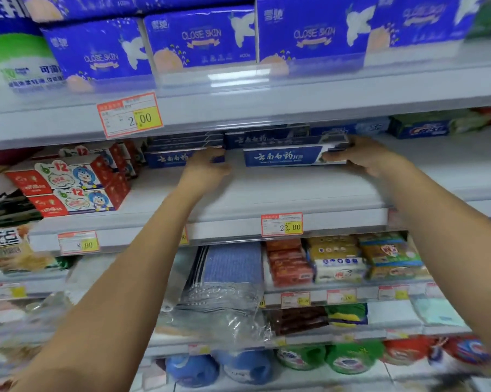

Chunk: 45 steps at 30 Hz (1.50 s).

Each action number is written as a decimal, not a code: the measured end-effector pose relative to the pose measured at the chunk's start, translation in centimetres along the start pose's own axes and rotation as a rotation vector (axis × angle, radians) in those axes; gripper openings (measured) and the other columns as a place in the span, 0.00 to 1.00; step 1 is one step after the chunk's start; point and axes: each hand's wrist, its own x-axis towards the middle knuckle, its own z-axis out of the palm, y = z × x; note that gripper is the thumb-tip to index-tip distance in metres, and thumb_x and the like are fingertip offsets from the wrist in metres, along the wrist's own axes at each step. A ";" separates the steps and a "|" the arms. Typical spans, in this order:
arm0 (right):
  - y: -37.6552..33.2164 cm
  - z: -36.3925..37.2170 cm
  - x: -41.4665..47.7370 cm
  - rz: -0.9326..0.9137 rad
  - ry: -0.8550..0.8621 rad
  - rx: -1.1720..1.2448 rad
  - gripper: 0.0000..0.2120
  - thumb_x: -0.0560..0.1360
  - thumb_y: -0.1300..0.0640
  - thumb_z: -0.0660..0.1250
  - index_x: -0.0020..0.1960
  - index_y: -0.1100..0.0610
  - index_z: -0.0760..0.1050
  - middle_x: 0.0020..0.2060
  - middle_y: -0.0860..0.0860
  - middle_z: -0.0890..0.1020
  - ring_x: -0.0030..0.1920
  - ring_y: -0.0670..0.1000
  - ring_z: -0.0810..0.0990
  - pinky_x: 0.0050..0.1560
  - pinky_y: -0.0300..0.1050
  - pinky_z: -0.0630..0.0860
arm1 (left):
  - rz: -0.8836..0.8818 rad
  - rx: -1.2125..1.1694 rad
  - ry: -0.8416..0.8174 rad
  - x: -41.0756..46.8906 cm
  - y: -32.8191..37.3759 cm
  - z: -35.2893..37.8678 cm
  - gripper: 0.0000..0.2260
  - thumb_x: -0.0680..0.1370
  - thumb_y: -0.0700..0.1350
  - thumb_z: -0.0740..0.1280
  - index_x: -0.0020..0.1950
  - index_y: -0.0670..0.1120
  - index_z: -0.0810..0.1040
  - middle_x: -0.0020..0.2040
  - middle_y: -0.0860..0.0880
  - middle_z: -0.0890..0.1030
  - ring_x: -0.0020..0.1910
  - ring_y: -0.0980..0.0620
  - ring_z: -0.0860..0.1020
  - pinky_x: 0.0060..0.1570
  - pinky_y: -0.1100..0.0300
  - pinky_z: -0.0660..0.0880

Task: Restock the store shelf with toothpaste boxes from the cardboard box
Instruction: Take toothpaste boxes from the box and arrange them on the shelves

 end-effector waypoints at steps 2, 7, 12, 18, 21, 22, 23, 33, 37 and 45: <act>0.2 -0.2 0.1 0.038 0.161 -0.069 0.19 0.68 0.60 0.76 0.57 0.56 0.77 0.53 0.52 0.80 0.53 0.49 0.78 0.57 0.41 0.72 | -0.015 0.241 -0.004 1.0 -1.2 1.0 0.26 0.76 0.45 0.67 0.73 0.45 0.66 0.72 0.45 0.67 0.69 0.46 0.67 0.64 0.60 0.65; 0.2 1.3 2.8 0.113 0.222 -0.426 0.41 0.55 0.36 0.76 0.62 0.56 0.75 0.59 0.54 0.80 0.56 0.56 0.78 0.61 0.51 0.74 | -0.102 0.491 -0.151 2.6 -1.8 1.4 0.32 0.77 0.40 0.61 0.78 0.47 0.51 0.78 0.46 0.47 0.76 0.41 0.49 0.72 0.46 0.58; -1.2 4.0 4.1 0.084 0.279 -0.374 0.28 0.68 0.56 0.76 0.64 0.65 0.72 0.61 0.59 0.77 0.61 0.57 0.76 0.63 0.46 0.72 | -0.138 0.447 -0.166 2.4 -2.0 1.6 0.32 0.78 0.43 0.60 0.78 0.45 0.48 0.79 0.47 0.46 0.77 0.42 0.48 0.73 0.50 0.55; -1.2 5.9 5.9 0.092 0.309 -0.320 0.24 0.72 0.56 0.72 0.64 0.66 0.71 0.60 0.59 0.78 0.59 0.57 0.77 0.61 0.47 0.75 | -0.156 0.449 -0.156 1.9 -1.9 1.4 0.29 0.80 0.45 0.58 0.78 0.44 0.49 0.79 0.47 0.46 0.76 0.43 0.52 0.72 0.53 0.56; -1.2 6.0 6.3 0.080 0.314 -0.330 0.15 0.74 0.58 0.69 0.58 0.65 0.74 0.57 0.59 0.79 0.55 0.56 0.79 0.55 0.45 0.77 | -0.163 0.439 -0.148 1.6 -1.5 1.4 0.29 0.80 0.44 0.58 0.78 0.44 0.50 0.79 0.47 0.45 0.76 0.44 0.53 0.71 0.55 0.56; -1.3 6.0 6.5 0.085 0.307 -0.329 0.13 0.75 0.59 0.68 0.57 0.64 0.74 0.57 0.59 0.79 0.52 0.55 0.79 0.52 0.44 0.76 | -0.163 0.438 -0.148 1.5 -1.4 1.4 0.29 0.80 0.44 0.58 0.78 0.44 0.50 0.79 0.48 0.45 0.76 0.44 0.53 0.71 0.55 0.57; -1.3 6.1 6.7 0.091 0.297 -0.332 0.13 0.75 0.59 0.67 0.57 0.64 0.74 0.57 0.59 0.79 0.49 0.54 0.77 0.49 0.44 0.75 | -0.166 0.434 -0.150 1.4 -1.3 1.4 0.28 0.80 0.44 0.58 0.78 0.44 0.50 0.79 0.48 0.45 0.76 0.44 0.53 0.71 0.55 0.57; -0.7 6.3 8.4 0.069 0.283 -0.467 0.15 0.78 0.60 0.61 0.61 0.66 0.73 0.59 0.61 0.77 0.59 0.60 0.76 0.59 0.48 0.74 | -0.184 0.412 -0.165 1.1 -1.0 1.3 0.28 0.80 0.44 0.58 0.78 0.45 0.51 0.79 0.49 0.45 0.75 0.44 0.56 0.70 0.53 0.59; -0.7 6.2 8.1 0.056 0.269 -0.464 0.14 0.77 0.62 0.59 0.61 0.66 0.73 0.59 0.61 0.77 0.59 0.60 0.76 0.51 0.45 0.71 | -0.187 0.414 -0.177 1.1 -1.1 1.3 0.28 0.80 0.45 0.58 0.78 0.45 0.51 0.79 0.49 0.45 0.75 0.44 0.57 0.70 0.53 0.59; -3.0 3.9 1.6 0.032 0.062 -0.442 0.13 0.77 0.56 0.63 0.55 0.65 0.76 0.54 0.58 0.79 0.49 0.54 0.76 0.42 0.42 0.72 | -0.006 0.355 -0.284 -0.8 2.1 3.3 0.15 0.79 0.46 0.59 0.65 0.45 0.71 0.61 0.42 0.75 0.59 0.44 0.74 0.54 0.58 0.69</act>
